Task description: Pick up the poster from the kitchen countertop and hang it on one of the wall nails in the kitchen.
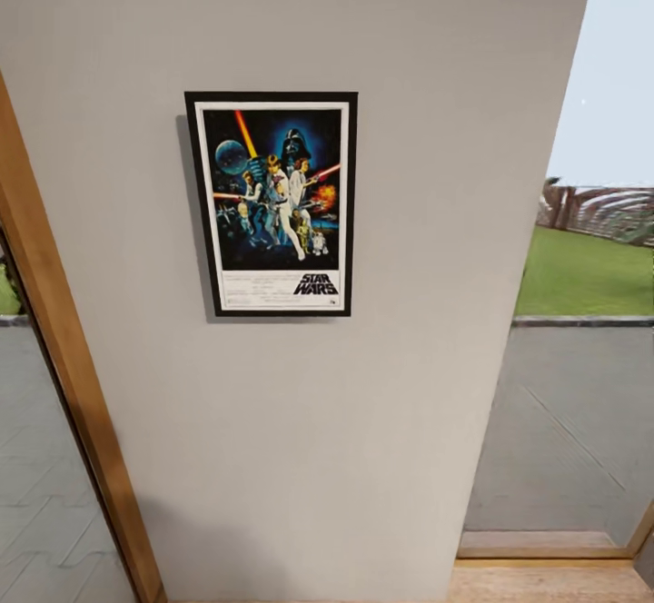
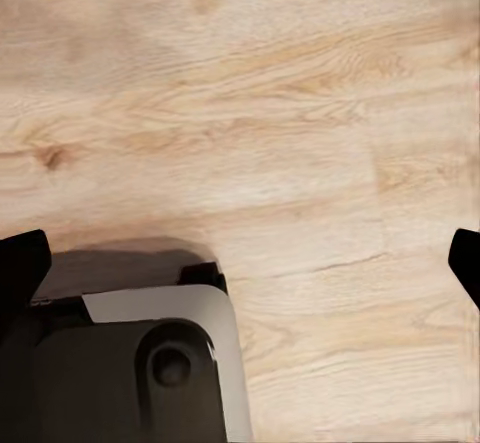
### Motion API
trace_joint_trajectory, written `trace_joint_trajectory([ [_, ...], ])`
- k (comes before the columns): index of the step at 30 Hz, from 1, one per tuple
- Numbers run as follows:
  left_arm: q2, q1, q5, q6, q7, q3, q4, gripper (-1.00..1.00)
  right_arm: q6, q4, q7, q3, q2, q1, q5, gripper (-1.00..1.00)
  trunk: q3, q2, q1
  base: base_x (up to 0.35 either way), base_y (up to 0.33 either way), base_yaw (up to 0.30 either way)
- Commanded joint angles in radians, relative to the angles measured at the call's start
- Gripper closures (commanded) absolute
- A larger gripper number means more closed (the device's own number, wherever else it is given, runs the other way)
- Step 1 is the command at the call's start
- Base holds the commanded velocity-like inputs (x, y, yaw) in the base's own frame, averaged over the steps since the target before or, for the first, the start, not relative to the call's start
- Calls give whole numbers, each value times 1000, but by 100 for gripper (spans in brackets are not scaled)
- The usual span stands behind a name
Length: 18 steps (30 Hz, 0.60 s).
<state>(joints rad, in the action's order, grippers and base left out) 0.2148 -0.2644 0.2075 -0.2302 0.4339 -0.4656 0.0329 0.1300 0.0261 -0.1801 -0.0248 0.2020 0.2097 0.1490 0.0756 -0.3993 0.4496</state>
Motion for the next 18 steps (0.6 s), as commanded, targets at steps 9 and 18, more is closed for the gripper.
trace_joint_trajectory([
  [9,3,4,10,-3,5,7,-1,-100,23,-5,73,-3,-18,0,9,-100,2,-1,0,0,0,-10],
  [18,3,4,10,-4,5,7,-1,-100,23,-5,76,-3,-19,0,9,-100,2,-1,0,0,0,0],
])
